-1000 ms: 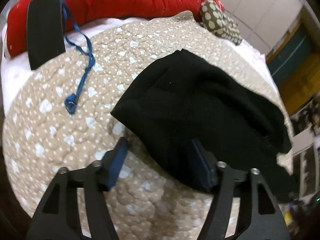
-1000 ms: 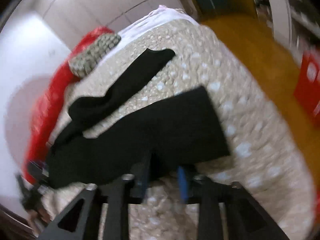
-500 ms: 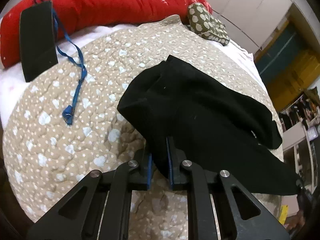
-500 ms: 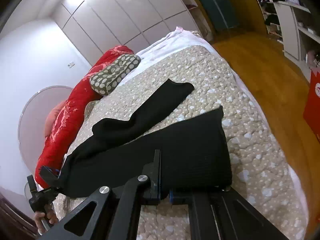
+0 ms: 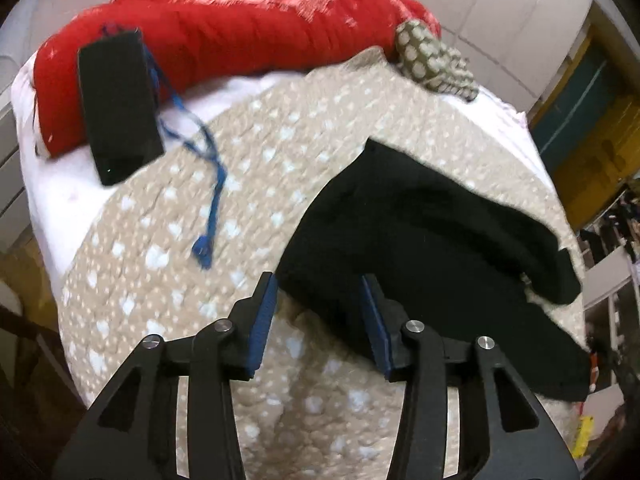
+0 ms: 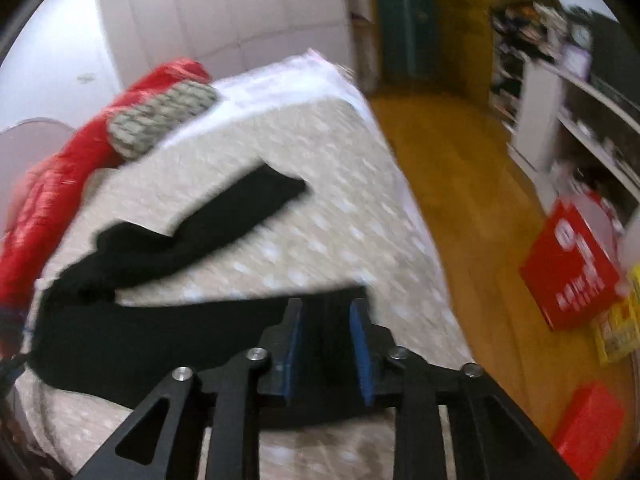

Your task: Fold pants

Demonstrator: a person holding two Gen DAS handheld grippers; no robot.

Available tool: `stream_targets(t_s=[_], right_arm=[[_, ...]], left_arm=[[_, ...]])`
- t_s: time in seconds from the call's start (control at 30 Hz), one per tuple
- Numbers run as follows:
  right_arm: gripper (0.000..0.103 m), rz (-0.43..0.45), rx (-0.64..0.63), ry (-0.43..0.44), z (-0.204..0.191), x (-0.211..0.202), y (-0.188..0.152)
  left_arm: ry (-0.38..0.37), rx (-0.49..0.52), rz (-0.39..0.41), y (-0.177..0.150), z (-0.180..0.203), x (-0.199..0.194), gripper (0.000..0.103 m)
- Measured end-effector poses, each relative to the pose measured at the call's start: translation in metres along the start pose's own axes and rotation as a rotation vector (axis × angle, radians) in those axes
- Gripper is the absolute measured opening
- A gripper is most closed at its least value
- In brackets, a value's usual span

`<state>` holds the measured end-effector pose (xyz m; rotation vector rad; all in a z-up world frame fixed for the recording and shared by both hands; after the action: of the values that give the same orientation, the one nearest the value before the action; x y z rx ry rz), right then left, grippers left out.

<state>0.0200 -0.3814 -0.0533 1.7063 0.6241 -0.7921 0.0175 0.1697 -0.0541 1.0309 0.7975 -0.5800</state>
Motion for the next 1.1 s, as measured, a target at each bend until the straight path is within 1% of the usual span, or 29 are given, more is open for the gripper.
stream_targets(t_s=[0.03, 0.07, 0.1, 0.17, 0.2, 0.27, 0.3, 0.37, 0.4, 0.47, 0.53, 0.57, 0.67, 0.7, 0.77, 0.8, 0.9, 0.93, 1.03, 1.07, 1.1], right_arm=[[0.035, 0.012, -0.034, 0.071, -0.019, -0.001, 0.008], [0.036, 0.014, -0.059, 0.131, -0.035, 0.000, 0.012], [0.036, 0.006, -0.093, 0.223, -0.063, 0.006, 0.018], [0.037, -0.006, -0.162, 0.324, -0.107, 0.015, 0.027], [0.039, -0.003, -0.192, 0.344, -0.122, 0.018, 0.031], [0.041, 0.017, -0.304, 0.389, -0.175, 0.031, 0.043], [0.043, 0.016, -0.331, 0.409, -0.191, 0.037, 0.045], [0.044, -0.022, -0.429, 0.489, -0.244, 0.057, 0.051], [0.044, -0.039, -0.466, 0.508, -0.264, 0.063, 0.046], [0.044, -0.083, -0.582, 0.526, -0.309, 0.088, 0.044], [0.044, -0.097, -0.692, 0.532, -0.349, 0.110, 0.041], [0.044, -0.101, -0.717, 0.531, -0.358, 0.118, 0.041], [0.044, -0.148, -0.799, 0.500, -0.389, 0.156, 0.041], [0.044, -0.181, -0.827, 0.482, -0.397, 0.172, 0.041], [0.044, -0.202, -0.853, 0.453, -0.404, 0.189, 0.043], [0.045, -0.220, -0.865, 0.455, -0.406, 0.197, 0.042], [0.046, -0.294, -0.904, 0.478, -0.415, 0.218, 0.035], [0.046, -0.303, -0.913, 0.482, -0.416, 0.223, 0.034], [0.047, -0.284, -0.903, 0.523, -0.420, 0.225, 0.035], [0.045, -0.285, -0.892, 0.533, -0.420, 0.226, 0.035], [0.035, -0.284, -0.882, 0.544, -0.419, 0.226, 0.034]], left_arm=[[-0.017, 0.005, 0.003, 0.003, 0.004, 0.001, 0.053], [-0.028, 0.012, 0.006, 0.006, 0.009, 0.003, 0.053], [-0.024, 0.023, 0.008, 0.010, 0.015, 0.005, 0.053], [-0.016, 0.058, 0.018, 0.016, 0.028, 0.013, 0.053], [-0.013, 0.071, 0.015, 0.018, 0.032, 0.018, 0.053], [0.002, 0.099, -0.013, 0.025, 0.041, 0.036, 0.053], [0.017, 0.109, -0.020, 0.028, 0.043, 0.047, 0.053], [0.050, 0.108, -0.026, 0.037, 0.042, 0.061, 0.053], [0.066, 0.102, -0.034, 0.042, 0.040, 0.071, 0.053], [0.090, 0.098, -0.047, 0.052, 0.037, 0.086, 0.053], [0.118, 0.085, -0.058, 0.059, 0.030, 0.099, 0.053], [0.129, 0.075, -0.068, 0.062, 0.027, 0.106, 0.053], [0.115, 0.050, -0.105, 0.066, 0.021, 0.121, 0.055], [0.109, 0.051, -0.105, 0.068, 0.020, 0.123, 0.056], [0.107, 0.056, -0.097, 0.069, 0.019, 0.125, 0.060], [0.107, 0.050, -0.095, 0.068, 0.018, 0.126, 0.064], [0.096, 0.050, -0.091, 0.068, 0.015, 0.129, 0.066], [0.095, 0.051, -0.089, 0.068, 0.015, 0.129, 0.067], [0.099, 0.046, -0.084, 0.070, 0.015, 0.131, 0.068], [0.104, 0.048, -0.081, 0.070, 0.016, 0.132, 0.068], [0.106, 0.049, -0.078, 0.070, 0.016, 0.133, 0.068]])
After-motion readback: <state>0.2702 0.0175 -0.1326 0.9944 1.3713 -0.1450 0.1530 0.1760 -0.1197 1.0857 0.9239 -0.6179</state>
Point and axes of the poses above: each gripper's, at about its wrist camera, not at the fingertips, and x roughly the way its jaws point, z to its right, y to its top, the point moved 5 cm from there along x, roughly the way its jaws point, and after that the axes turned 2 degrees about -z, right-handed, at the moved point
